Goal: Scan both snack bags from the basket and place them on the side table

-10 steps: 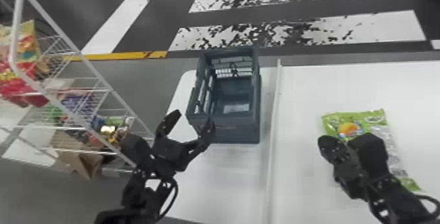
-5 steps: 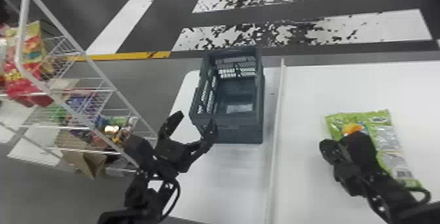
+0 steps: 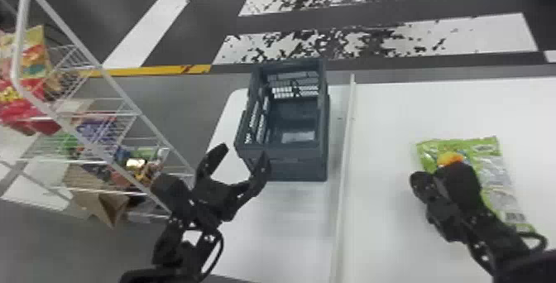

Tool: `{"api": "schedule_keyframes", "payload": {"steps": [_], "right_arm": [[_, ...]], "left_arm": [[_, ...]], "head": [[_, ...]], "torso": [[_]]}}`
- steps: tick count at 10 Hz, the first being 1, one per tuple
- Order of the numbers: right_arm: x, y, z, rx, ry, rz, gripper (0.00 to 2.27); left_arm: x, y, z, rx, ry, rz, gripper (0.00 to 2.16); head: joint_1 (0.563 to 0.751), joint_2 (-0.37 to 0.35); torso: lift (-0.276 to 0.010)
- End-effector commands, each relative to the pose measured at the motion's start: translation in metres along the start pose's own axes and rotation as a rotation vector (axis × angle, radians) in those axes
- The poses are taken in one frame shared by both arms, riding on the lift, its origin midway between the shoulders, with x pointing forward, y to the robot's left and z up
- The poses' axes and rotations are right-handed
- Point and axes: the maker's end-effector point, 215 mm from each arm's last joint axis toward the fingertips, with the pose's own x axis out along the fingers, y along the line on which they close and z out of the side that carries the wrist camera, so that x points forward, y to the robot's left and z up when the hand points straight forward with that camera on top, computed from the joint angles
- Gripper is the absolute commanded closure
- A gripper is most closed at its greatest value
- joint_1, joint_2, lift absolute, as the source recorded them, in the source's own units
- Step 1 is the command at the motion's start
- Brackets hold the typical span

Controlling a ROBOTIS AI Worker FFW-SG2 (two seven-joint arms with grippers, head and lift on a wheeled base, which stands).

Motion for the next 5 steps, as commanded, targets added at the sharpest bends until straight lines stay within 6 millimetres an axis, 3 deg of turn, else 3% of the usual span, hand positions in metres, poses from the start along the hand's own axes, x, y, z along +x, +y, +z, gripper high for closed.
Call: {"api": "schedule_keyframes", "payload": {"steps": [1,5], "right_arm": [[0.0,-0.011,-0.001,0.007,0.001,-0.018,2.13],[0.002,-0.048,-0.014,0.026,0.021,-0.101,2.13]], "left_arm": [[-0.001,0.0,0.001,0.0,-0.002,0.0,0.08],[-0.001,-0.001,0.002,0.0,-0.009,-0.004,0.08]], "head": [[0.695,0.32],[0.695,0.277]], "torso": [[-0.075],[-0.075]]}}
